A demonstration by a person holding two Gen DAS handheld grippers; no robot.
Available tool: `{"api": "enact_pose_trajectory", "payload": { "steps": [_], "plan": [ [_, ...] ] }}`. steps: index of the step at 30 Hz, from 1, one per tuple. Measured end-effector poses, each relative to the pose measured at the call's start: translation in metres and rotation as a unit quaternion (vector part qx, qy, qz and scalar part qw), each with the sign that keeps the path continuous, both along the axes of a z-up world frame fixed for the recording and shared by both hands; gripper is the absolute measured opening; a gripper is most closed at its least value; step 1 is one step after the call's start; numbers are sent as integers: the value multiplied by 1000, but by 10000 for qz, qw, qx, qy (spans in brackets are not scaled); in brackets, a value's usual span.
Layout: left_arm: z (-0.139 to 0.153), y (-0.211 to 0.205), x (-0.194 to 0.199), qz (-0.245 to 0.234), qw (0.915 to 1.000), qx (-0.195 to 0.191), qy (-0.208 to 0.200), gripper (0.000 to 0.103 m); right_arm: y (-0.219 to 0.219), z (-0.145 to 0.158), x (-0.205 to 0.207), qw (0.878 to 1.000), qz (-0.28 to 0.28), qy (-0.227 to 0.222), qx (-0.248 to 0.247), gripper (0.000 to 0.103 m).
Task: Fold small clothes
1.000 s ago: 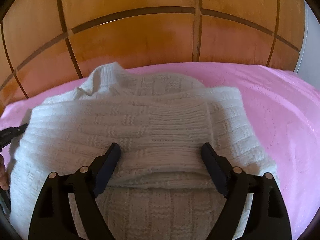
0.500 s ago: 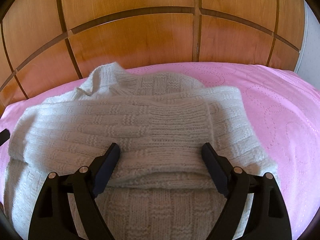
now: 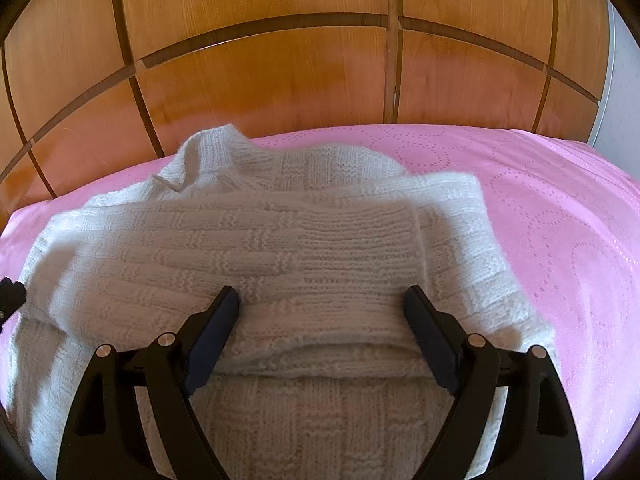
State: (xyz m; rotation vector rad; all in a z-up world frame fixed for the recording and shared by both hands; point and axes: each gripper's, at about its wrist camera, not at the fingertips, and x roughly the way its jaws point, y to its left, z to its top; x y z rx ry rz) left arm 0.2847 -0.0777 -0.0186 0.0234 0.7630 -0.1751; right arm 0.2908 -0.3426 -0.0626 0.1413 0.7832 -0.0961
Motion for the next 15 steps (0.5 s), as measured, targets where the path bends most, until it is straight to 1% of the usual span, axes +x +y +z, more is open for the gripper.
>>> {"api": "enact_pose_trajectory", "payload": {
  "steps": [6, 7, 10, 13, 14, 15],
  "plan": [
    [-20, 3, 11, 41, 9993, -43, 357, 65, 0, -1, 0, 10000, -4, 3, 24, 86],
    [-24, 3, 14, 49, 9990, -52, 432, 66, 0, -1, 0, 10000, -3, 4, 32, 86],
    [-34, 7, 20, 84, 9978, -198, 631, 68, 0, -1, 0, 10000, -1, 7, 45, 87],
    [-31, 7, 16, 112, 9980, -174, 596, 68, 0, -1, 0, 10000, -3, 12, 43, 87],
    [-28, 8, 13, 129, 9981, -208, 568, 68, 0, -1, 0, 10000, -2, 14, 48, 87],
    [-23, 12, 6, 149, 9979, -329, 537, 68, 0, -1, 0, 10000, 3, 14, 63, 87]
  ]
}}
